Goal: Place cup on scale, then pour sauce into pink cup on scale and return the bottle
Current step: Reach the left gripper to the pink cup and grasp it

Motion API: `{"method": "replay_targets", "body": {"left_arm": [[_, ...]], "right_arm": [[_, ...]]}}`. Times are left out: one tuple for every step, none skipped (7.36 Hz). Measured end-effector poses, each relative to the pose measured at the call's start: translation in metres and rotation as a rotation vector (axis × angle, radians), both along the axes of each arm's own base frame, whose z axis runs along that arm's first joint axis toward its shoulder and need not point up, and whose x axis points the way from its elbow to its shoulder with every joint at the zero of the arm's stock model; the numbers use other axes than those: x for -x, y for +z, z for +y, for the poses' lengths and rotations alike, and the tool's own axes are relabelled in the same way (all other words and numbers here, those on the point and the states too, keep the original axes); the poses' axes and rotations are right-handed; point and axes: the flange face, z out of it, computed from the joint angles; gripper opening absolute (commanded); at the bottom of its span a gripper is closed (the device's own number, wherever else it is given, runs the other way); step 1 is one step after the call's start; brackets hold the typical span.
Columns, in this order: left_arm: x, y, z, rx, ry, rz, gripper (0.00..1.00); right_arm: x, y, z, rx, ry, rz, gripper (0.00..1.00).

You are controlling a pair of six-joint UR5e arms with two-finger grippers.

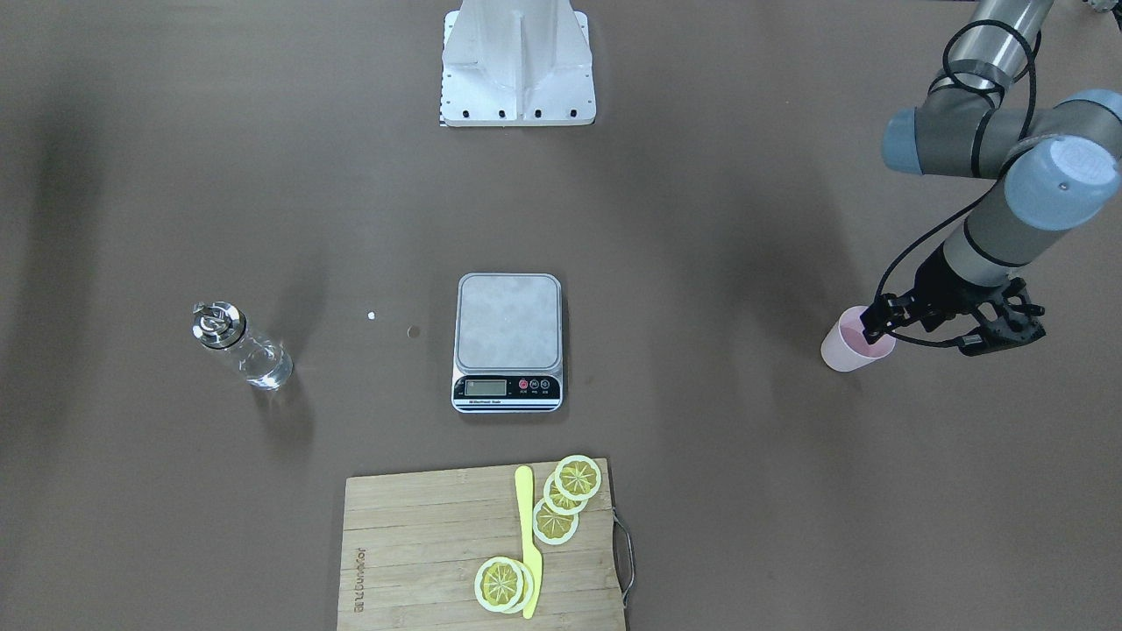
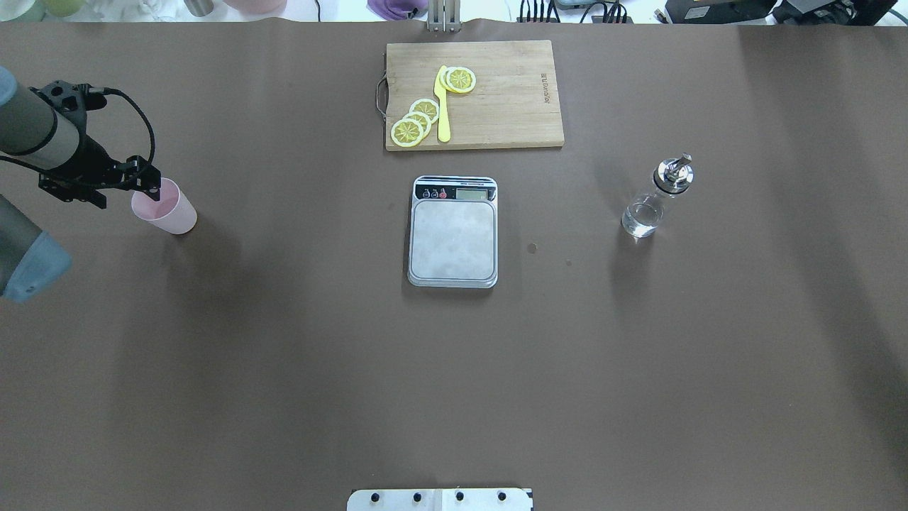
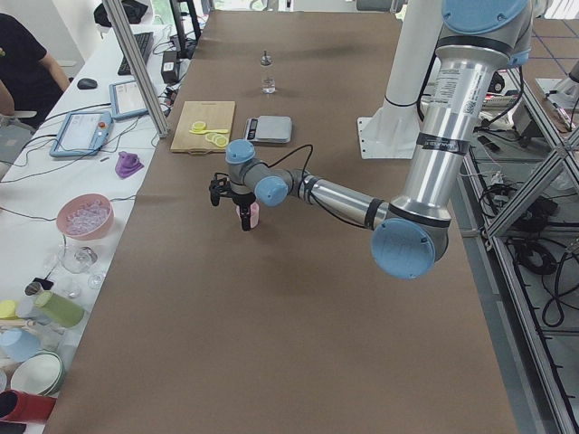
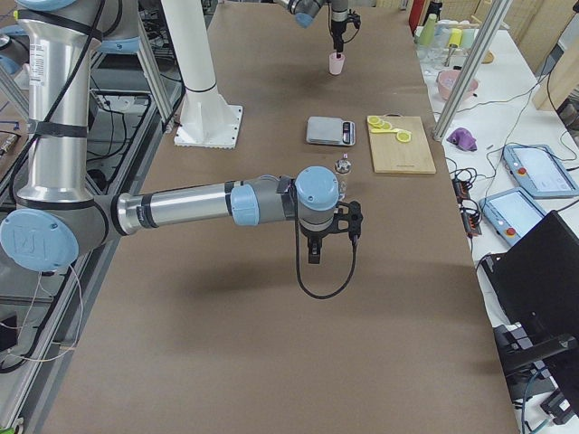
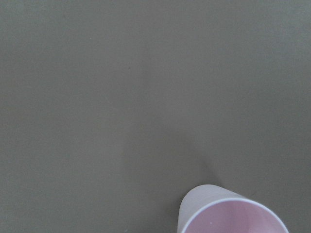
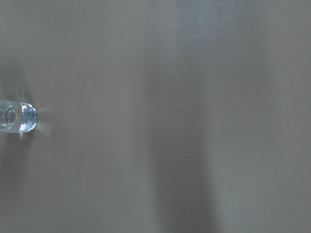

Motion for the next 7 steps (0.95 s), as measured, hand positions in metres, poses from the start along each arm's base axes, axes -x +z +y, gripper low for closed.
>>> {"method": "replay_targets", "body": {"left_arm": [[-0.0014,0.0014,0.0002,-0.001,0.003,0.003,0.61],[-0.0018,0.0005,0.0005,-0.003,0.004,0.007,0.46],[-0.0018,-0.0006,0.0008,-0.006,0.005,0.009,0.33],[-0.0017,-0.0008,0.0014,-0.006,0.006,0.010,0.16],[-0.0016,-0.0004,0.0021,-0.006,0.007,0.010,0.04],[-0.0014,-0.0003,0.0026,-0.006,0.007,0.010,0.00],[-0.0013,-0.0012,0.0030,-0.008,0.008,0.012,0.00]], "right_arm": [[0.0000,-0.0010,-0.0008,-0.002,0.000,0.000,1.00],[0.0001,-0.0024,-0.0021,-0.006,0.000,0.000,1.00],[0.0000,-0.0037,-0.0034,-0.009,0.000,0.002,1.00],[0.0000,-0.0055,-0.0054,-0.011,0.001,0.004,1.00],[0.0001,-0.0075,-0.0080,-0.013,0.001,0.005,1.00],[0.0001,-0.0084,-0.0093,-0.013,0.002,0.006,1.00],[0.0001,-0.0087,-0.0098,-0.012,0.002,0.006,1.00]]}}
